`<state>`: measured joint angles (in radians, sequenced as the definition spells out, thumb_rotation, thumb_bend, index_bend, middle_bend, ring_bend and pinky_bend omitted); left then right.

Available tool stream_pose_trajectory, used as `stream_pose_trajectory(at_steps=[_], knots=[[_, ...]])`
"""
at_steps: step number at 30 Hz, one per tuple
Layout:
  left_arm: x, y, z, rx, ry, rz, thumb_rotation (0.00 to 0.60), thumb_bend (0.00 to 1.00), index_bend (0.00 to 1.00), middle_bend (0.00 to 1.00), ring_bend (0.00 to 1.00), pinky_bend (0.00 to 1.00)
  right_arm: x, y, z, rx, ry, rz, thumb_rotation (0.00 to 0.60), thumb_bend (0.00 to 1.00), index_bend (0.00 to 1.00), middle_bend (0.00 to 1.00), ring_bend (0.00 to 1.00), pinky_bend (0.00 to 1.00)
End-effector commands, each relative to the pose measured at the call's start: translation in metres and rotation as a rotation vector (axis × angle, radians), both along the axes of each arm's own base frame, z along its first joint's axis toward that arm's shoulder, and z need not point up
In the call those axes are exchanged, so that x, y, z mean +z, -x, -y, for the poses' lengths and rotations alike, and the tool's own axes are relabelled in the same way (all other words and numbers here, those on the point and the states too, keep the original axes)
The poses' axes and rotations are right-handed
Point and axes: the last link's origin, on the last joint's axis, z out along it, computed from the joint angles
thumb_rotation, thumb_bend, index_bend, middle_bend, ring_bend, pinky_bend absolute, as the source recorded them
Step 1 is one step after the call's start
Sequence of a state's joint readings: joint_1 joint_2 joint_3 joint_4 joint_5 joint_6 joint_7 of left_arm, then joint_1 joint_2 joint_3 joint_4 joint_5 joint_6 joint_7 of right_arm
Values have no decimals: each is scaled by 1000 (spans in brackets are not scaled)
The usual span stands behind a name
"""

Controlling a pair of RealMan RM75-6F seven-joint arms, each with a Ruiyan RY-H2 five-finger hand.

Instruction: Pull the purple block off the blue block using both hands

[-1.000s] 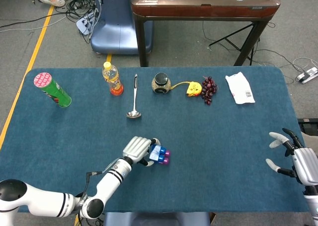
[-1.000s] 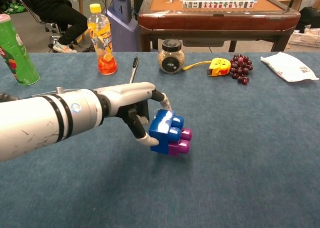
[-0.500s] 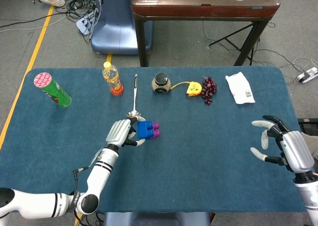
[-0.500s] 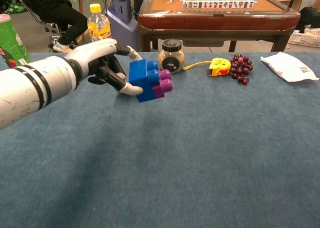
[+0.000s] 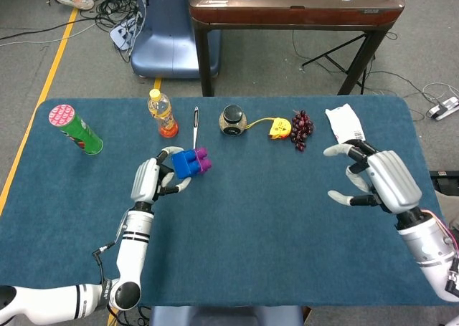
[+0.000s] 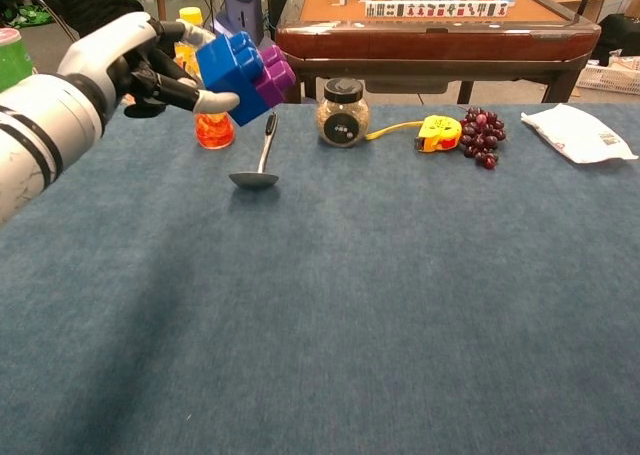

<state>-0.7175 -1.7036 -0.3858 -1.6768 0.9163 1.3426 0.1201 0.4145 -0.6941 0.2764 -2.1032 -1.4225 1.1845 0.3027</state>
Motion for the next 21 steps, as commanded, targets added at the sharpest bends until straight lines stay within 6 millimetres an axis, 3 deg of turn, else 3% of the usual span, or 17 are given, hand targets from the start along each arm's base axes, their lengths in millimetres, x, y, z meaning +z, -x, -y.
stream_pose_trajectory(at_steps=[1, 9, 21], knots=[[5, 1, 1, -4, -4, 21, 600, 327, 567, 1000, 993, 1000, 1, -23, 11, 33, -23, -23, 600, 0, 346, 1000, 999, 1000], [11, -3, 4, -33, -6, 48, 600, 327, 564, 1000, 993, 1000, -6, -51, 30, 59, -51, -79, 600, 0, 344, 1000, 999, 1000], [12, -6, -2, -57, 20, 61, 600, 328, 560, 1000, 993, 1000, -26, -66, 54, 46, -73, -129, 600, 0, 316, 1000, 999, 1000]])
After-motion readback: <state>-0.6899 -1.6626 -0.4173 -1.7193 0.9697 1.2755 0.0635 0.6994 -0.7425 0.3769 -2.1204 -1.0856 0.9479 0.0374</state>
